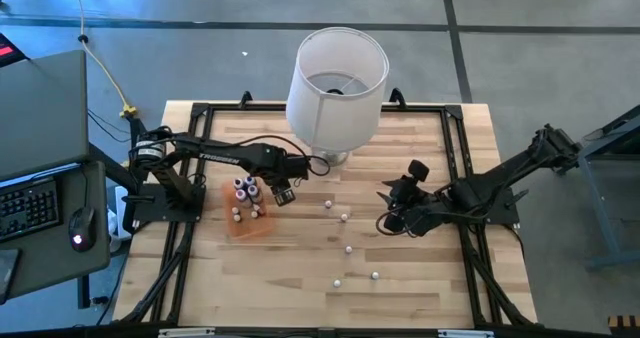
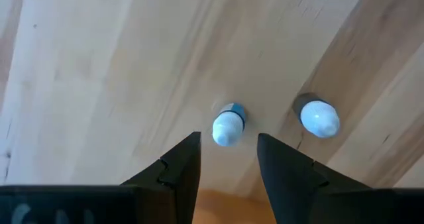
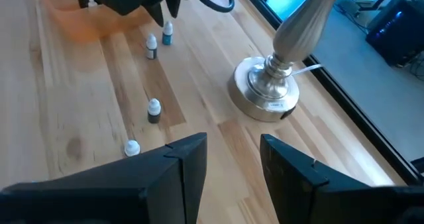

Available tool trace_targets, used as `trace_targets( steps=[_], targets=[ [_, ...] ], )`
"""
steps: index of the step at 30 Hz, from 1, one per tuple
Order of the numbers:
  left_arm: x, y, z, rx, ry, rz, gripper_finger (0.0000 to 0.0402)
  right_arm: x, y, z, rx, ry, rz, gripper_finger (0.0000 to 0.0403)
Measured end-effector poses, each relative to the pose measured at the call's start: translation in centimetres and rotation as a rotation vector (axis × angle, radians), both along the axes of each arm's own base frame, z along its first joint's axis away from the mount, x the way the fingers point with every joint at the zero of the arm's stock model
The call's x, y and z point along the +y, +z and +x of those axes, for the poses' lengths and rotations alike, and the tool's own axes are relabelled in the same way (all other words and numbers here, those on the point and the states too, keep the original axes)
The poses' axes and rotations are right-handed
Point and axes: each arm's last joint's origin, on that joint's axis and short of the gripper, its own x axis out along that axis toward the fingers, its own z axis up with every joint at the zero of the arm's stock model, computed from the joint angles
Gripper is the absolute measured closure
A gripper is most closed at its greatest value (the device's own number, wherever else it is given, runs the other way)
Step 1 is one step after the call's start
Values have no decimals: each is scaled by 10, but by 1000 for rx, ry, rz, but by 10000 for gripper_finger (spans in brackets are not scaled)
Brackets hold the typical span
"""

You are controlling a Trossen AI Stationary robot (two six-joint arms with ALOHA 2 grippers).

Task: Pick & Place food coloring
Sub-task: Put the dark blue food coloring bottle into the orange bin

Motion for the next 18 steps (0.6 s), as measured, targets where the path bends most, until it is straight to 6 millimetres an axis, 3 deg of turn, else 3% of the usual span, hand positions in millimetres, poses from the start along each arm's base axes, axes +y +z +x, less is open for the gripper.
trace_targets(
  steps=[18],
  targets=[
    [0,0,3,-29,0,14,257,0,0,0,-1,0,1,269]
  ],
)
